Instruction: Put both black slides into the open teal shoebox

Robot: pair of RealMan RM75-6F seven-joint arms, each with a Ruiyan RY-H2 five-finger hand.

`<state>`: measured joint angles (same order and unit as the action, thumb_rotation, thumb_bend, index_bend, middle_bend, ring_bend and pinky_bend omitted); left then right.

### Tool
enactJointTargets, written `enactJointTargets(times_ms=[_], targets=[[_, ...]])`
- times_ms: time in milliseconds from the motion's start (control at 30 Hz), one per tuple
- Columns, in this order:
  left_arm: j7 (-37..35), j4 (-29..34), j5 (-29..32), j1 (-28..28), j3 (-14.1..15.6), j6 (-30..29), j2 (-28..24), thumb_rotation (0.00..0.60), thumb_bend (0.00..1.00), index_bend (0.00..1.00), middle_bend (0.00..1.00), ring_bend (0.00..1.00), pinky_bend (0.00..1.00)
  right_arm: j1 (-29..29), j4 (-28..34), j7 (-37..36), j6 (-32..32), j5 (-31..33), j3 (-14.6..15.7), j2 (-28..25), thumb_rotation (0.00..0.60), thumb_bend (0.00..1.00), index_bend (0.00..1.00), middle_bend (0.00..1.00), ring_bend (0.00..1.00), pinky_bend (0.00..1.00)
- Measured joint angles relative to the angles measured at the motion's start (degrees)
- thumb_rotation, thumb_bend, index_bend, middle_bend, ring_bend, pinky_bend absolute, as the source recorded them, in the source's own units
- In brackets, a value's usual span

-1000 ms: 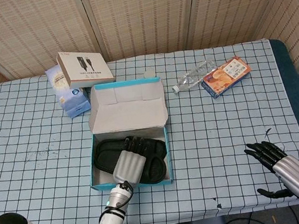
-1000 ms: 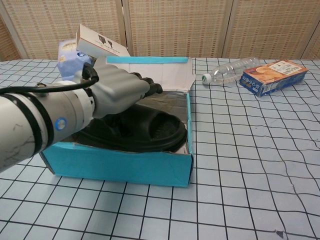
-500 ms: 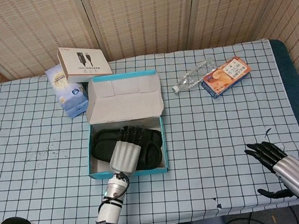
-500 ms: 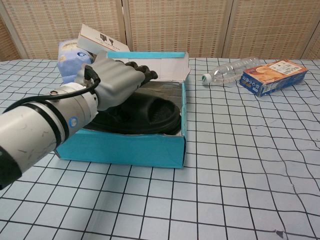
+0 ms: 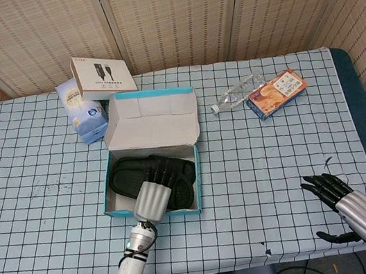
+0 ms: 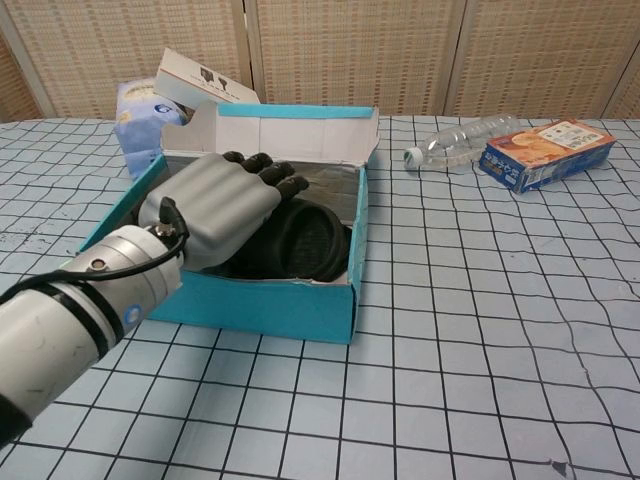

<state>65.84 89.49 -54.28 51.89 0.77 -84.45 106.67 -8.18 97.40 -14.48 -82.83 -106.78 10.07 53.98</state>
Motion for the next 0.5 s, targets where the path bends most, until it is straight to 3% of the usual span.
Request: enactJointTargets(times_ms=[500], targets=[[1.2, 9.4, -9.6, -6.2, 7.3, 0.4, -6.0, 0.600, 0.50, 0.00, 0.00, 0.00, 0.15, 0.1, 0.1, 0.6, 0.1, 0.1, 0.0, 0.0, 0.528, 0.14, 0.00, 0.00, 0.00, 0.00]])
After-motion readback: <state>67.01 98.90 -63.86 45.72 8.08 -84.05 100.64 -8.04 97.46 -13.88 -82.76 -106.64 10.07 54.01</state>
